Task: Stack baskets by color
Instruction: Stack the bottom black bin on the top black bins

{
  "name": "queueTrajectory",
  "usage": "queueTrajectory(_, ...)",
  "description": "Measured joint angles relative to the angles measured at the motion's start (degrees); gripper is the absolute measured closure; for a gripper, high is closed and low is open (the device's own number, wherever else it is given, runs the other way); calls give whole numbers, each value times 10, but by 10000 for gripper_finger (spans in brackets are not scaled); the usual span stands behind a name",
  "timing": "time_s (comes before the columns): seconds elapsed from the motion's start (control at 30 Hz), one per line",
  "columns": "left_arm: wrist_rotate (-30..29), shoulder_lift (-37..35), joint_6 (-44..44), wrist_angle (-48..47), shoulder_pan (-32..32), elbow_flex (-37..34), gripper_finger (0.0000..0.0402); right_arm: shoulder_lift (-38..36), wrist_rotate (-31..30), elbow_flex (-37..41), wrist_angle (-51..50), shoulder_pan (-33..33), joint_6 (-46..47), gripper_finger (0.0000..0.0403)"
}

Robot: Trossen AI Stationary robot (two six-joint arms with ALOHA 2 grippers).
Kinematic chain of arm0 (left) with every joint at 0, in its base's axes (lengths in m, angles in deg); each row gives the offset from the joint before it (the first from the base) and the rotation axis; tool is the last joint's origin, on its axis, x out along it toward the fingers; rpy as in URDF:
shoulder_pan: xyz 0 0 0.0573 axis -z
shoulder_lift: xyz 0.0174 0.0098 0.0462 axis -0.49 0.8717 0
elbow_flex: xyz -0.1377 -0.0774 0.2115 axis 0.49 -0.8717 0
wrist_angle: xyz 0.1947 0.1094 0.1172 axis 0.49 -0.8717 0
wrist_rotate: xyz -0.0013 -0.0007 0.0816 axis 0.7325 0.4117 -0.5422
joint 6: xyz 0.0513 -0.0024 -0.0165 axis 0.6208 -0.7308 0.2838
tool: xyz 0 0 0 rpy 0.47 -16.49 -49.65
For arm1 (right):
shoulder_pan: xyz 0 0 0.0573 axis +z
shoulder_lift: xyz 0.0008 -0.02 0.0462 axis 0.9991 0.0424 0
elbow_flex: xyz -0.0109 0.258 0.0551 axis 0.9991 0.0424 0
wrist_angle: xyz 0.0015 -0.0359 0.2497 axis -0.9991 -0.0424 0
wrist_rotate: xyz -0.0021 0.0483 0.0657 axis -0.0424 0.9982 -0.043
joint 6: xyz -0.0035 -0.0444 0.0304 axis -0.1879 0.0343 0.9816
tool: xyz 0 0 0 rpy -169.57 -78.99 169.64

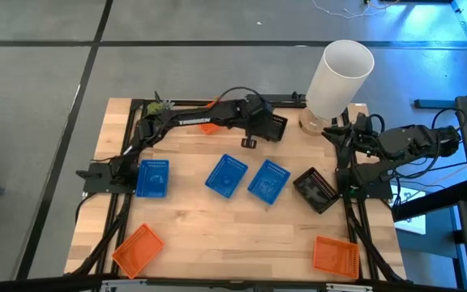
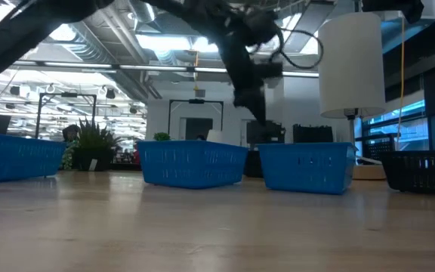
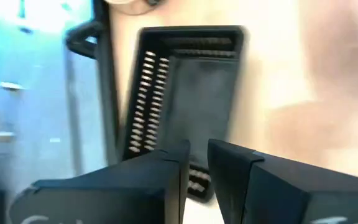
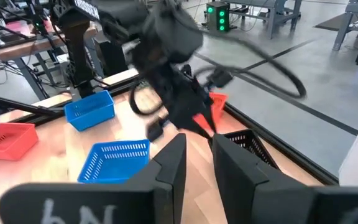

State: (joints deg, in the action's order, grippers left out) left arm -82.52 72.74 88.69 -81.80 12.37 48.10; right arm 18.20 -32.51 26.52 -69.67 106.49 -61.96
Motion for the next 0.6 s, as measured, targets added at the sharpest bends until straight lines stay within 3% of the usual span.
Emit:
queueTrajectory(0.13, 100, -40, -80, -55, -1, 0, 349, 1, 29, 0, 14, 0, 5, 324)
queueTrajectory(0.23, 133, -72, -122, -91, 0, 1, 349, 2, 50, 0, 20, 0, 55, 324)
queueTrajectory(0.47, 133, -140, -156, -152, 12, 0, 349, 18, 197, -3, 21, 0, 96, 324)
queueTrajectory(0.6, 133, -179, -181, -168, 20, 1, 349, 64, 248, -43, -32, 0, 160, 324)
